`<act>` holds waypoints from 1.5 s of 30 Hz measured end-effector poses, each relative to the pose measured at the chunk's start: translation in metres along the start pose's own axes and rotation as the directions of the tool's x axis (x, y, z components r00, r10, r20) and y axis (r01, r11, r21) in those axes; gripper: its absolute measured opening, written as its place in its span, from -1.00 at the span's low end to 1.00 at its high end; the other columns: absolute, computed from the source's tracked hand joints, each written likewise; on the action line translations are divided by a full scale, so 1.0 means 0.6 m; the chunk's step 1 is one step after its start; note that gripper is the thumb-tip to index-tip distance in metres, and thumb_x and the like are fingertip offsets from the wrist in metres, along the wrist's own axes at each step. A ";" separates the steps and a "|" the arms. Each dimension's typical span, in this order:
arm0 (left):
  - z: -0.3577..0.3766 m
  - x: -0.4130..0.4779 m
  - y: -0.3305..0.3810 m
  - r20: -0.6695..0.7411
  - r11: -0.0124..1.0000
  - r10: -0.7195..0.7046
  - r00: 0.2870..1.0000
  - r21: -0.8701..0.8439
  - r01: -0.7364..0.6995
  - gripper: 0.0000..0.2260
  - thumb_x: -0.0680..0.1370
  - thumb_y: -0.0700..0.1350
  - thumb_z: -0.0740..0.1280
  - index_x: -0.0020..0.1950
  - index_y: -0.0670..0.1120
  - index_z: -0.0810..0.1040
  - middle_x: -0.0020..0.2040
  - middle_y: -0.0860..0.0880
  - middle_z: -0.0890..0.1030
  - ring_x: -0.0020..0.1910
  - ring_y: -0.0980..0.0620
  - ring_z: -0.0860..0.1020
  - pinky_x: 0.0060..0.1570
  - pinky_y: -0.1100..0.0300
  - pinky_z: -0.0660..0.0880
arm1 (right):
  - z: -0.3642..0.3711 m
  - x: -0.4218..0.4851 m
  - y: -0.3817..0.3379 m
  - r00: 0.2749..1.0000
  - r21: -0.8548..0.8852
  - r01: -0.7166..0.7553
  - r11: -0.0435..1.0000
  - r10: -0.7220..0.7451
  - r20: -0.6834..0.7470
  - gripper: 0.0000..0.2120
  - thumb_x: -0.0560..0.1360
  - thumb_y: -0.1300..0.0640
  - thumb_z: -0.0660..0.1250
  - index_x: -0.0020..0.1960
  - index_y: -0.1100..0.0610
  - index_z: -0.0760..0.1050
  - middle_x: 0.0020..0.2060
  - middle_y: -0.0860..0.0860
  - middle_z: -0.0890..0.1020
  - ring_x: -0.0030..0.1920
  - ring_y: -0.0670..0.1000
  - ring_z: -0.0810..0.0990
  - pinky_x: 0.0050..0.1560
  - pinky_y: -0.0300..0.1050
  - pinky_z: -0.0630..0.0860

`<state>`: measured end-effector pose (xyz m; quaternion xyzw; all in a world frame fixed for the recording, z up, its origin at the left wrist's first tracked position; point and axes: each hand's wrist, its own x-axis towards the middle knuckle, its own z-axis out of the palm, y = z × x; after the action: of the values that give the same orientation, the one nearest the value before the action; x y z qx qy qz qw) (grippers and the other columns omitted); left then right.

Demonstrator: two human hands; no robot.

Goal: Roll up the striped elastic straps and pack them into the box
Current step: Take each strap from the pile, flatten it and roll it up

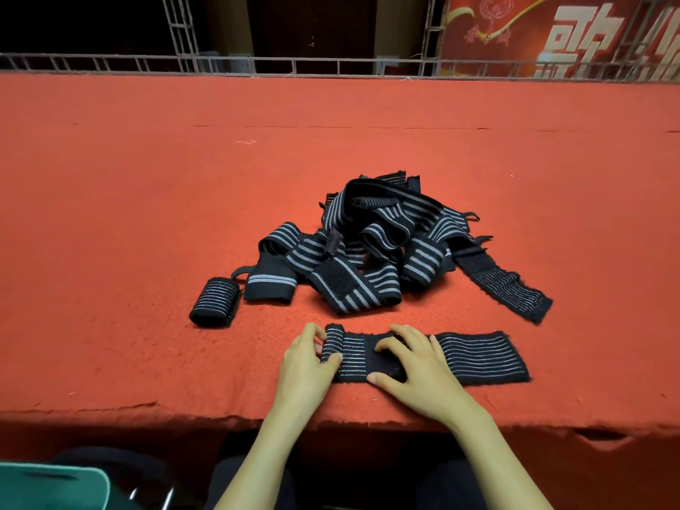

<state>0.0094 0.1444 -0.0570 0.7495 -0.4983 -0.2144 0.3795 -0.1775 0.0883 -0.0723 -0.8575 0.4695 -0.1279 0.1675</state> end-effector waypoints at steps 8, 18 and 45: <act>-0.060 -0.005 -0.042 0.001 0.981 -0.157 0.988 -0.116 0.156 -0.80 0.39 -0.15 0.48 -0.13 -0.01 0.47 -0.21 -0.05 0.58 -0.27 0.02 0.51 -0.26 0.24 0.40 | 0.003 0.015 -0.057 0.988 0.052 0.119 0.992 -0.124 0.091 -0.57 0.44 -0.27 0.31 0.18 -0.05 0.39 0.37 -0.18 0.28 0.49 -0.10 0.02 0.49 0.19 -0.14; -0.051 -0.031 -0.038 -0.145 0.974 0.118 0.982 0.209 -0.087 -0.84 0.44 -0.13 0.42 -0.03 -0.07 0.49 -0.10 0.05 0.40 -0.17 -0.05 0.49 -0.11 0.05 0.43 | 0.012 0.020 -0.075 0.982 0.072 0.167 0.983 -0.172 0.083 -0.52 0.38 -0.33 0.31 0.18 -0.10 0.37 0.24 -0.26 0.34 0.36 -0.21 0.19 0.49 0.18 -0.12; -0.028 -0.027 -0.030 -0.017 0.995 -0.017 1.000 -0.096 0.015 -0.74 0.39 -0.17 0.47 -0.01 0.05 0.51 -0.04 0.08 0.57 -0.13 0.12 0.51 -0.10 0.22 0.49 | -0.011 0.002 -0.024 0.997 0.082 0.073 0.994 -0.076 0.027 -0.55 0.36 -0.35 0.33 0.12 -0.14 0.38 0.26 -0.27 0.31 0.39 -0.21 0.17 0.50 0.11 -0.14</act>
<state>0.0252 0.1688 -0.0617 0.7363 -0.4781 -0.2343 0.4175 -0.1685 0.0935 -0.0606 -0.8687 0.4290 -0.1398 0.2043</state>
